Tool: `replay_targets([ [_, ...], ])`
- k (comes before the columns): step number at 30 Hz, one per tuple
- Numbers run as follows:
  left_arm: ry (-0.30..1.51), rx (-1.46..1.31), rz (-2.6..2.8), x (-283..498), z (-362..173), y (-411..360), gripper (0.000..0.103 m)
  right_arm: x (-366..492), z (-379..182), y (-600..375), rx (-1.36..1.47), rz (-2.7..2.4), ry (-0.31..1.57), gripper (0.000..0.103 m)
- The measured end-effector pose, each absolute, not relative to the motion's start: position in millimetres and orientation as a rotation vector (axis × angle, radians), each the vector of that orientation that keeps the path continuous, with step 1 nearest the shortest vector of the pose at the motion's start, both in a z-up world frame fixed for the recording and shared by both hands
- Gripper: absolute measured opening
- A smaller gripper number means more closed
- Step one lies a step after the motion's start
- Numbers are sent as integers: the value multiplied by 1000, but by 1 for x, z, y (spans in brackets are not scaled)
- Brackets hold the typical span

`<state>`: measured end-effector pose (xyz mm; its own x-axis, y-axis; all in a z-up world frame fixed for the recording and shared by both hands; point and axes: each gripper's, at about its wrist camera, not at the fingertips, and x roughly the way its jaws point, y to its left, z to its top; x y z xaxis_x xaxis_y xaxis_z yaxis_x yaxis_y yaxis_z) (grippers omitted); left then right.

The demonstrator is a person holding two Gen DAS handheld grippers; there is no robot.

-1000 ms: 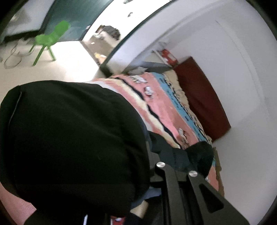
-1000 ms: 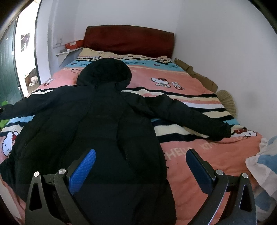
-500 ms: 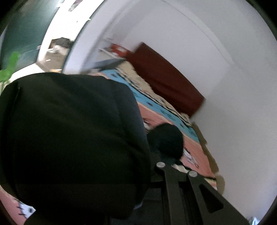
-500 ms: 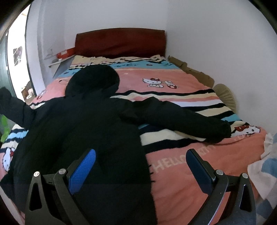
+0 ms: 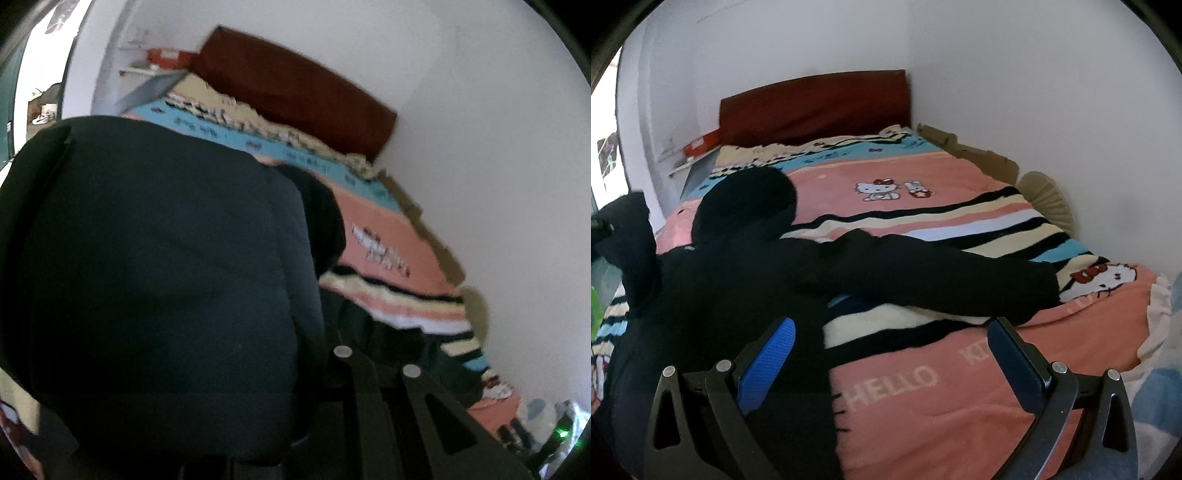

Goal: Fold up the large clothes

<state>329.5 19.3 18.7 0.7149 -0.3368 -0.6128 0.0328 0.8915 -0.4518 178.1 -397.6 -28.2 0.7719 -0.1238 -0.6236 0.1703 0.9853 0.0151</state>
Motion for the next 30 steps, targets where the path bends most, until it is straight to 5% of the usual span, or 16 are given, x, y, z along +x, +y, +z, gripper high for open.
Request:
replay_targets([
  [14, 987, -238, -191, 354, -112, -54, 22, 210, -60, -443, 140, -223, 715, 102],
  [18, 1018, -269, -213, 359, -122, -54, 34, 214, -66, -445, 156, -224, 722, 102],
  [30, 1009, -246, -326, 343, -106, -81, 40, 205, -77, -471, 220, -274, 747, 102],
])
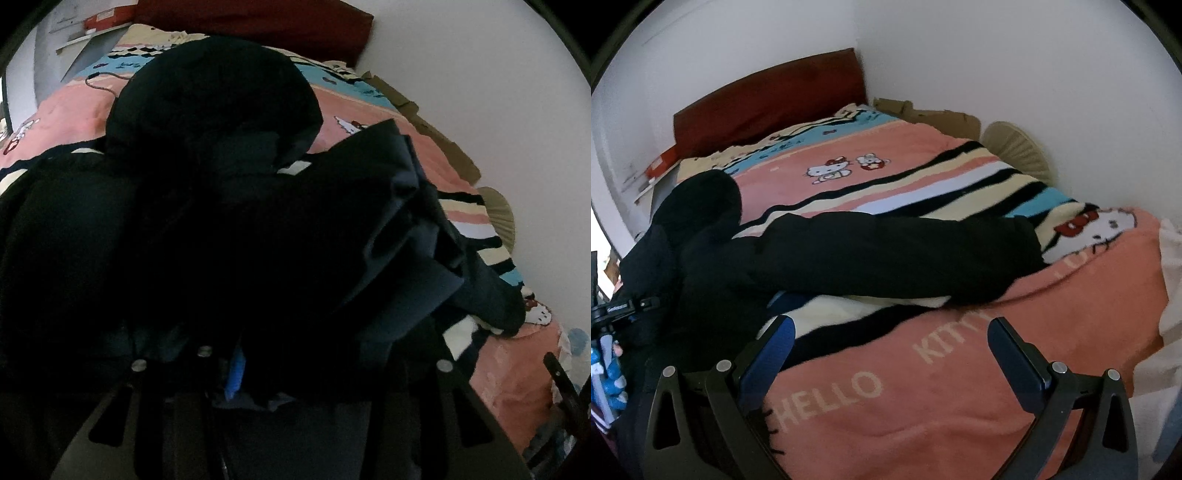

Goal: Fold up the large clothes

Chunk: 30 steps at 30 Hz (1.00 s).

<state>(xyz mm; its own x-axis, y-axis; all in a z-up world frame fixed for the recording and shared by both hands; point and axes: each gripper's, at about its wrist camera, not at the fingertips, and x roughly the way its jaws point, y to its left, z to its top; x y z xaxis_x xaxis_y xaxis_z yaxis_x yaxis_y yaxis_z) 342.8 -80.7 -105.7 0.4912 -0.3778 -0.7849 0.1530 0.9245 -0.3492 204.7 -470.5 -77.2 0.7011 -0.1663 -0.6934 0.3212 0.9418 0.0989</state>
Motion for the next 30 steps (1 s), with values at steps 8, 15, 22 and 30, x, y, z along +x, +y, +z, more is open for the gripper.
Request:
replay_targets([
  [8, 961, -300, -412, 324, -81, -65, 40, 203, -93, -518, 348, -378, 775, 102],
  [15, 924, -356, -498, 311, -65, -62, 40, 216, -108, -556, 534, -428, 769, 102],
  [22, 936, -358, -510, 305, -70, -57, 41, 244, -127, -572, 636, -443, 777, 102],
  [30, 961, -375, -468, 306, -87, -35, 41, 273, -157, -584, 763, -420, 799, 101],
])
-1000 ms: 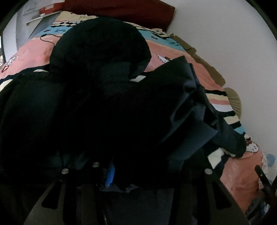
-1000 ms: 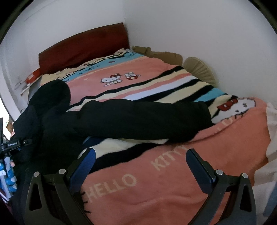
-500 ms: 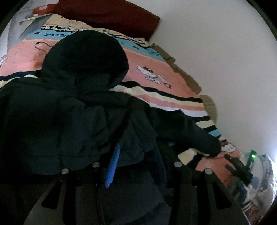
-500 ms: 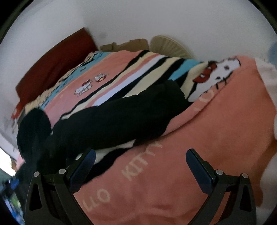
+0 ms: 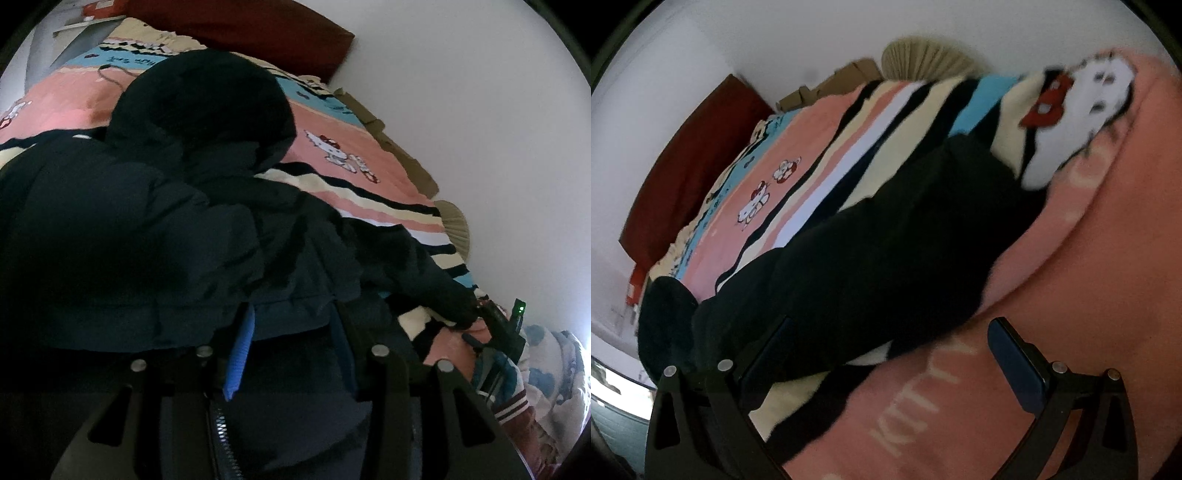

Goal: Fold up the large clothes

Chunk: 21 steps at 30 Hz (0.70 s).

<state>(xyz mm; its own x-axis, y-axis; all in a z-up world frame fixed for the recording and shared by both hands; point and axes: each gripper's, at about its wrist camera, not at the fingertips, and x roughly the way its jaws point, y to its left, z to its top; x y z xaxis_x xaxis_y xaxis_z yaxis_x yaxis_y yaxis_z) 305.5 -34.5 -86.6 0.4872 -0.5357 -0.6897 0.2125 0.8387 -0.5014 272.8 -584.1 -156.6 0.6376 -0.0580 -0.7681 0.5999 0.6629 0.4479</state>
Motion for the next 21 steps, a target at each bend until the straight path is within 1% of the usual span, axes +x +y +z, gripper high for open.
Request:
replay_targets([
  [1, 963, -375, -464, 305, -88, -32, 41, 276, -163, -585, 788, -411, 803, 99],
  [3, 965, -372, -457, 305, -89, -27, 41, 284, -171, -588, 806, -418, 813, 91],
  [5, 966, -371, -449, 304, -90, -22, 41, 292, -176, -594, 811, -438, 816, 88],
  [11, 975, -377, -420, 303, -97, -11, 41, 314, -188, -621, 898, -493, 793, 87],
  [13, 975, -390, -418, 301, -99, -9, 41, 319, -190, -625, 918, -511, 778, 82],
  [15, 971, -393, -417, 297, -99, -6, 41, 317, -190, -628, 930, -535, 759, 59],
  [16, 967, -394, -416, 295, -99, -5, 41, 315, -190, -630, 936, -541, 743, 54],
  [18, 961, -401, -413, 292, -98, 1, 41, 308, -189, -631, 943, -533, 724, 37],
  [19, 959, -404, -411, 291, -97, 3, 41, 305, -188, -632, 945, -524, 715, 34],
  [21, 958, -410, -405, 288, -97, 7, 41, 301, -184, -633, 952, -508, 701, 24],
])
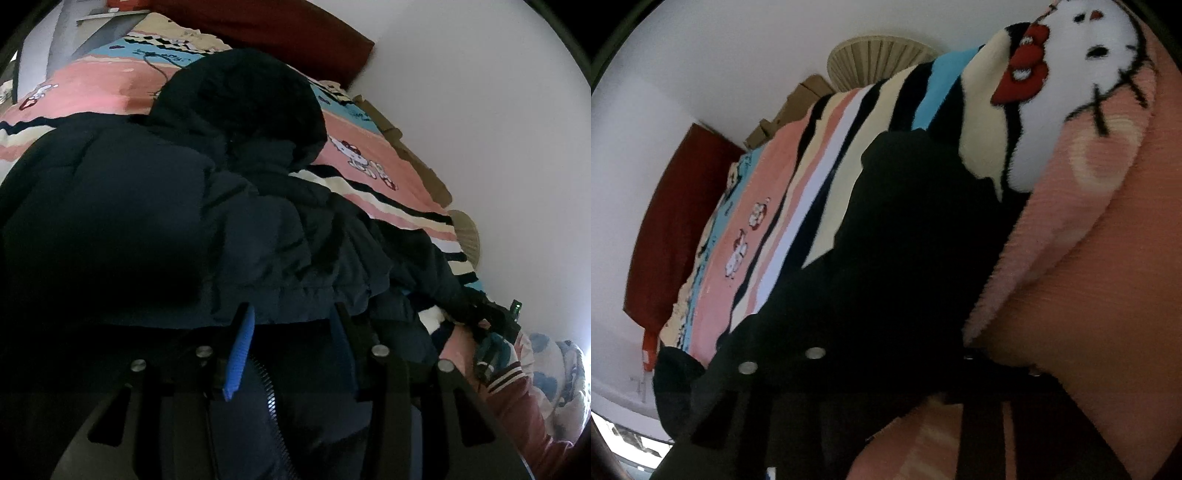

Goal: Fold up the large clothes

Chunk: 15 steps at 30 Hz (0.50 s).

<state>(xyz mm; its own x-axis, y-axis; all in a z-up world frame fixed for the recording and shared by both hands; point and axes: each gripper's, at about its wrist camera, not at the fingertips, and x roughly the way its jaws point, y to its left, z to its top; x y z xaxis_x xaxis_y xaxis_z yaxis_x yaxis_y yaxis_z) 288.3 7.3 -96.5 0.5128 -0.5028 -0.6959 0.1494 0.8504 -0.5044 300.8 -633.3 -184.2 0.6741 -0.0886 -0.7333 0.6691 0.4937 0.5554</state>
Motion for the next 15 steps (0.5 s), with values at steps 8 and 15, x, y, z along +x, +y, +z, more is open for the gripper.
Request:
replay_targets([
  [8, 938, -437, -397, 280, -92, 24, 41, 299, -159, -623, 921, -481, 657, 18],
  [15, 914, -467, -418, 276, -90, 33, 41, 287, -133, -605, 878, -471, 634, 18],
])
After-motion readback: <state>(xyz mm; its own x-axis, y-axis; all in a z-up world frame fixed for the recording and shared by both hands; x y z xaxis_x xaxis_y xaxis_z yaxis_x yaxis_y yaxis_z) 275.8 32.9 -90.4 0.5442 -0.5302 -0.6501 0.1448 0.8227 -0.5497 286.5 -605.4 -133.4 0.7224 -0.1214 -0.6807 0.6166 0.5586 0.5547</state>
